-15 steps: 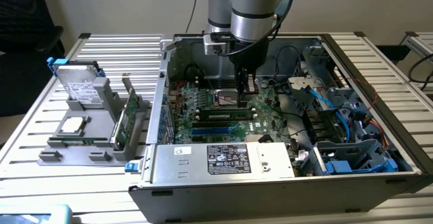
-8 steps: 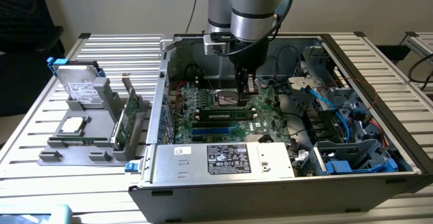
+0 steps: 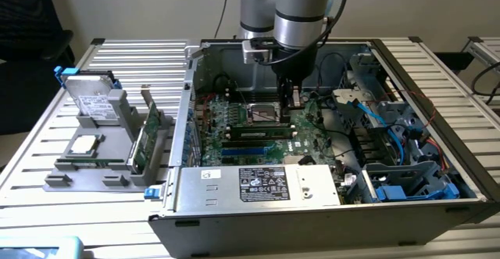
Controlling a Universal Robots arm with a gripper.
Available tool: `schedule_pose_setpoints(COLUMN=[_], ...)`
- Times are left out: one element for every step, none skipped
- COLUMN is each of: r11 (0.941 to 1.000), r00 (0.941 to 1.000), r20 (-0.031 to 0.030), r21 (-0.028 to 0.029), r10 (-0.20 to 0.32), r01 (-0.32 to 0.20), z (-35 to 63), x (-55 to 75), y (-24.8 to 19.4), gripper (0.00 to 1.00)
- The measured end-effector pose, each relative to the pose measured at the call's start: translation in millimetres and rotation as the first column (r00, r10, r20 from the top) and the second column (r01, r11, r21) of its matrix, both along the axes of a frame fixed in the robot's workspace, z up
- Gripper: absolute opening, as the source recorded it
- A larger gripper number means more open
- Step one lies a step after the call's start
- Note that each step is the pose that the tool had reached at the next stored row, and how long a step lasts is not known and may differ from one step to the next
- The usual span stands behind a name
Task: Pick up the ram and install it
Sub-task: 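Press down the ram until it locks into place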
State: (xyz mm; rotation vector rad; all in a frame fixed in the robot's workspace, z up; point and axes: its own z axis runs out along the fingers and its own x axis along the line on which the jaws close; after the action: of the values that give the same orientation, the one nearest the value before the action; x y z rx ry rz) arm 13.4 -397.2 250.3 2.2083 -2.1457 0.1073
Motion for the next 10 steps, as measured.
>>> schedule_pose_setpoints(r11=[1.0000,0.9999,0.9997,0.9994,0.9991,0.9986,0.9982,0.9981,0.9981,0.9981], r00=[1.0000,0.9999,0.9997,0.9994,0.9991,0.9986,0.9982,0.9981,0.9981,0.9981], r20=[0.0000,0.0000,0.0000,0.0000,0.0000,0.0000,0.0000,0.0001,0.0000,0.0000], r21=[0.0000,-0.0002,-0.0002,-0.0002,-0.0001,-0.0001,-0.0001,-0.0001,0.0000,0.0000], r10=[-0.006,-0.015,-0.025,-0.034,-0.043,-0.052,-0.059,-0.062,-0.062,-0.062], r01=[0.006,0.015,0.025,0.034,0.043,0.052,0.059,0.062,0.062,0.062], z=[-0.7,-1.5,-2.5,-3.3,-4.1,-5.0,-5.9,-6.6,-7.4,-8.6], x=[0.0,0.0,0.0,0.0,0.1,0.1,0.4,0.7,1.0,1.3], y=[0.0,0.0,0.0,0.0,0.0,0.0,0.0,0.0,0.0,0.0], gripper=[0.11,0.11,0.11,0.11,0.11,0.11,0.11,0.11,0.11,0.11])
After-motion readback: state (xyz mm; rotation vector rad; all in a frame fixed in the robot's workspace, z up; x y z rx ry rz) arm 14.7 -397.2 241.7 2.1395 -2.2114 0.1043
